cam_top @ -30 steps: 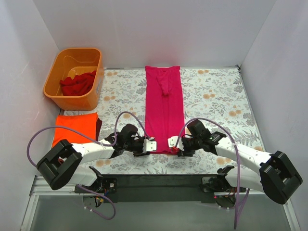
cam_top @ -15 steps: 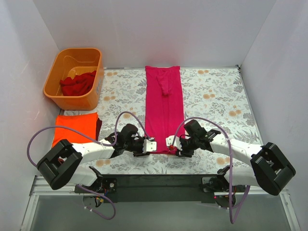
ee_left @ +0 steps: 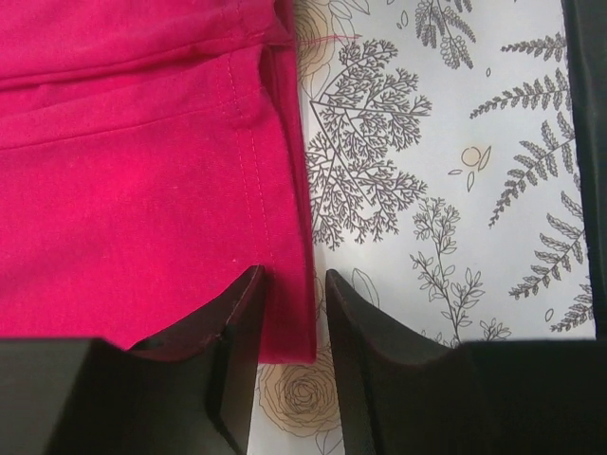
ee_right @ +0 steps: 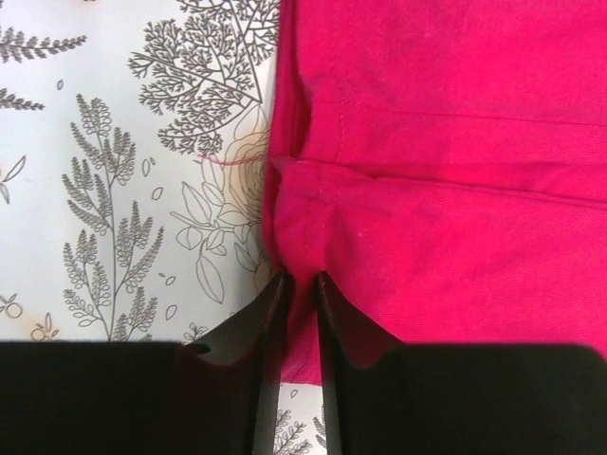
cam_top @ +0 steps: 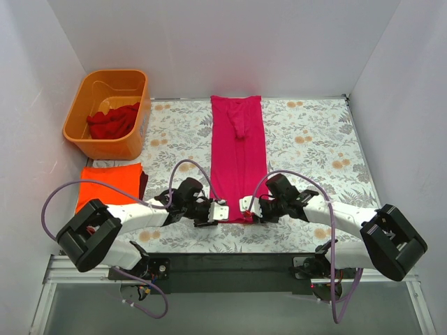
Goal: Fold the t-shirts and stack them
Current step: Fold the tshirt
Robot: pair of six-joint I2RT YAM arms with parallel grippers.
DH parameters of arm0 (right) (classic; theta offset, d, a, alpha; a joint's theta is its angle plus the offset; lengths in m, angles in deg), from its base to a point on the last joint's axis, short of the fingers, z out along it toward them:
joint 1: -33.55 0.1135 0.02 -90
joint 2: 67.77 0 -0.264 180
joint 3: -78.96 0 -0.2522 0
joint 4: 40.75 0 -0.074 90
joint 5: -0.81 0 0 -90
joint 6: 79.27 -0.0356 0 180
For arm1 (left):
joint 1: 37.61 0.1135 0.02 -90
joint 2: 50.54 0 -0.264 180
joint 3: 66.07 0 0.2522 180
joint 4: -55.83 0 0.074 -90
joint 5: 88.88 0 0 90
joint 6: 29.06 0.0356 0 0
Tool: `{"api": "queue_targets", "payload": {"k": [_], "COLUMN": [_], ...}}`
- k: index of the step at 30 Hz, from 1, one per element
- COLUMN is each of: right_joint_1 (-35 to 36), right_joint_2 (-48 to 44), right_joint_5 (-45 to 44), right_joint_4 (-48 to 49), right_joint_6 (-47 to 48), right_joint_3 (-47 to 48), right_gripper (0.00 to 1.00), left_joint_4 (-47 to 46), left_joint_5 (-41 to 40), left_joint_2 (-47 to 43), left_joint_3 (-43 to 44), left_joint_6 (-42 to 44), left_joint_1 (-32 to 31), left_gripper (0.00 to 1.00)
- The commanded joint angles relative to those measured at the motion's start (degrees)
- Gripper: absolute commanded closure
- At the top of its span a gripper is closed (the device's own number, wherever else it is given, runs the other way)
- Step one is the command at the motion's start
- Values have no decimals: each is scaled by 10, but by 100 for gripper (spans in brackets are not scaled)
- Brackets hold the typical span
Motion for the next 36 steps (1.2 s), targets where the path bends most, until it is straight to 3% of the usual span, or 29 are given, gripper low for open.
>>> {"api": "queue_targets", "payload": {"k": [1, 4, 8, 11, 20, 21, 25, 32, 36], "right_joint_1": [2, 2, 2, 2, 82, 86, 85, 49, -15], "right_joint_2": [19, 11, 1, -15, -132, -141, -156, -139, -79], "right_joint_5": [-65, -72, -81, -78, -41, -27, -61, -49, -11], "right_joint_4": [-5, 2, 2, -4, -102, -121, -131, -154, -158], "right_joint_6": [11, 12, 5, -1, -91, -94, -105, -40, 8], "right_joint_3": [-32, -45, -47, -47, -37, -35, 5, 60, 126], "right_gripper": [76, 83, 97, 99, 99, 99, 99, 99, 99], "left_joint_4": [56, 62, 63, 63, 104, 114, 122, 132, 122], "left_joint_5": [10, 0, -6, 11, 42, 45, 24, 15, 32], "left_joint_2": [29, 51, 62, 42, -88, -104, -142, -144, -105], "left_joint_3": [31, 48, 57, 56, 27, 29, 37, 67, 96], "left_joint_6": [12, 1, -3, -14, -63, -112, -173, -142, -115], "left_joint_1": [-3, -3, -3, -3, -90, -100, -102, -37, 4], "left_gripper": [70, 84, 88, 100, 100, 100, 100, 100, 100]}}
